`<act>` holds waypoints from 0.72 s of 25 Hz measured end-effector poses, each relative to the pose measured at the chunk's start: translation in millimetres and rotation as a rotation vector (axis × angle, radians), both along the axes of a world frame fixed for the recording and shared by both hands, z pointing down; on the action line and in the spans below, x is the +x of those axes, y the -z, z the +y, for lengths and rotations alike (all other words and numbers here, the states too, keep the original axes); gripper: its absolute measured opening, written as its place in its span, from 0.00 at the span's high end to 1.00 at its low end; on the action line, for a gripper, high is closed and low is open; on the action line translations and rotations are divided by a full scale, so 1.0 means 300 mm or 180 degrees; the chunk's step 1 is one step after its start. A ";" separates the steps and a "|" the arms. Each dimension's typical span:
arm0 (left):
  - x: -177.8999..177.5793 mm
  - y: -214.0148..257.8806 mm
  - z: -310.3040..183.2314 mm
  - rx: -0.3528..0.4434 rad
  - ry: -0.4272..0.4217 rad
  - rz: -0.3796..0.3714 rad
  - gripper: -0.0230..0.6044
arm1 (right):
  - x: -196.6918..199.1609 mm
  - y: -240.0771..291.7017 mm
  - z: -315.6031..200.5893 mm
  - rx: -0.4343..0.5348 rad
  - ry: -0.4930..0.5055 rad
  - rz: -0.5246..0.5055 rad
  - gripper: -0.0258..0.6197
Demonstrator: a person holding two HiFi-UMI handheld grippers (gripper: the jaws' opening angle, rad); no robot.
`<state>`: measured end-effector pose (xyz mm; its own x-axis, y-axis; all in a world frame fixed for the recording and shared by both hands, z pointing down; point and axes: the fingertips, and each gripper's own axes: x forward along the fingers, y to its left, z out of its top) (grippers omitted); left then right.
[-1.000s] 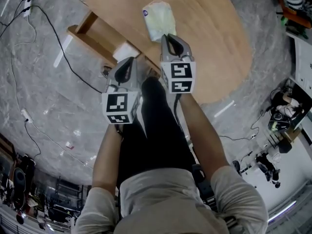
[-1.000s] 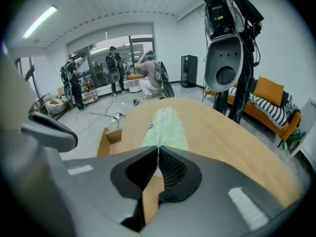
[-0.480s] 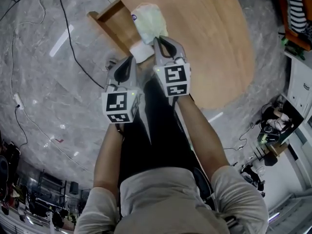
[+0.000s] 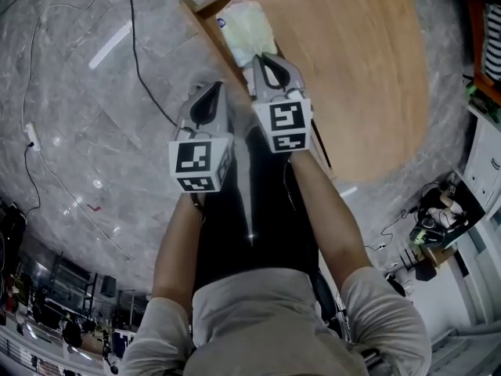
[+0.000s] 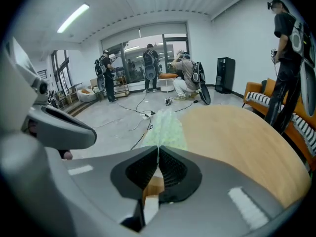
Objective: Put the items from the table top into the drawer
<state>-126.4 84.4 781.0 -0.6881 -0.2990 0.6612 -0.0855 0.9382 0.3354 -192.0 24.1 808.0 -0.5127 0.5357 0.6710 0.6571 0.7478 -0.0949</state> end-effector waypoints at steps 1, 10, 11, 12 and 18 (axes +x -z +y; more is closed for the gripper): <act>0.007 -0.011 0.013 0.0004 0.0028 0.0028 0.93 | 0.008 -0.006 0.014 0.0019 0.0036 -0.0007 0.94; -0.010 -0.128 0.058 0.0035 0.0026 0.0102 0.93 | 0.008 -0.114 0.074 0.0187 0.0240 0.0044 0.94; -0.011 -0.148 0.067 0.0045 0.0030 0.0123 0.93 | 0.002 -0.133 0.081 0.0183 0.0230 0.0072 0.94; -0.011 -0.169 0.078 0.0051 0.0036 0.0149 0.93 | -0.003 -0.153 0.088 0.0176 0.0217 0.0105 0.94; -0.019 -0.259 0.097 0.0094 0.0132 0.0289 0.93 | -0.025 -0.247 0.092 0.0266 0.0273 0.0205 0.94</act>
<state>-132.2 113.6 858.7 -0.6380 -0.2918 0.7126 -0.0148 0.9299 0.3675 -199.4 51.8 882.1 -0.4216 0.5167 0.7451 0.7136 0.6961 -0.0789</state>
